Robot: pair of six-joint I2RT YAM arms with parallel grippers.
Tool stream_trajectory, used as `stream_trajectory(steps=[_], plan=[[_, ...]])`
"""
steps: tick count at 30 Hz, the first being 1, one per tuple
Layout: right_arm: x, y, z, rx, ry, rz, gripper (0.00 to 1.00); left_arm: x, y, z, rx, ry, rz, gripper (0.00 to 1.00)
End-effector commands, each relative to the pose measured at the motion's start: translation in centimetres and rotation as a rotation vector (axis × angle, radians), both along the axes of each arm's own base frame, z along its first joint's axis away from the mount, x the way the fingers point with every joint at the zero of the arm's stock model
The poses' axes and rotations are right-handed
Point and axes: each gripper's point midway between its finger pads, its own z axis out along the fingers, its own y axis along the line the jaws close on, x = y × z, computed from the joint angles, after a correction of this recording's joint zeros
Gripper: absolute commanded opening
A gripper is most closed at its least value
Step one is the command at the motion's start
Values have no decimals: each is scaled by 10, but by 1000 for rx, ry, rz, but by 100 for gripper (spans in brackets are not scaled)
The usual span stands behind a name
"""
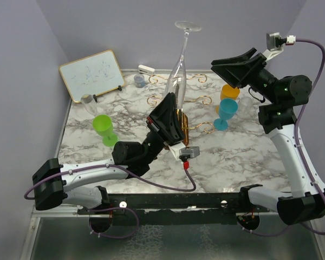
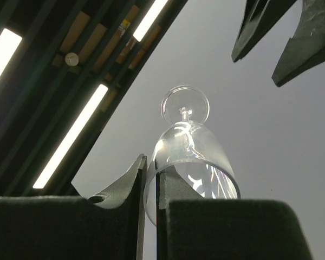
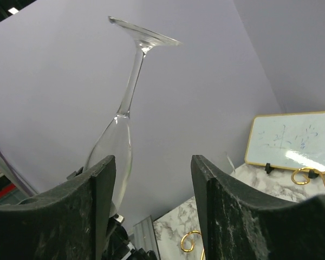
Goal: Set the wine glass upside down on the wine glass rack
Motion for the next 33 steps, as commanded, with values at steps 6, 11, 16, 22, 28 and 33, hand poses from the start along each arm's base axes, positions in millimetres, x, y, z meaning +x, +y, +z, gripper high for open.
stream_trajectory(steps=[6,11,16,22,28,33], plan=[[-8,3,-11,26,31,57,53,-19,-9,11,-98,-65,-83,0],[-7,5,-8,31,27,56,50,-20,-21,11,-110,-72,-104,0],[-9,7,-4,65,15,89,49,-14,-29,8,-118,-49,-100,0],[-8,7,-4,88,15,96,49,-13,-33,1,-105,-50,-99,0],[-6,6,-2,115,12,98,49,-12,-40,-2,-90,-47,-96,0],[-5,7,2,140,4,119,48,-14,-50,-11,-59,-57,-100,0]])
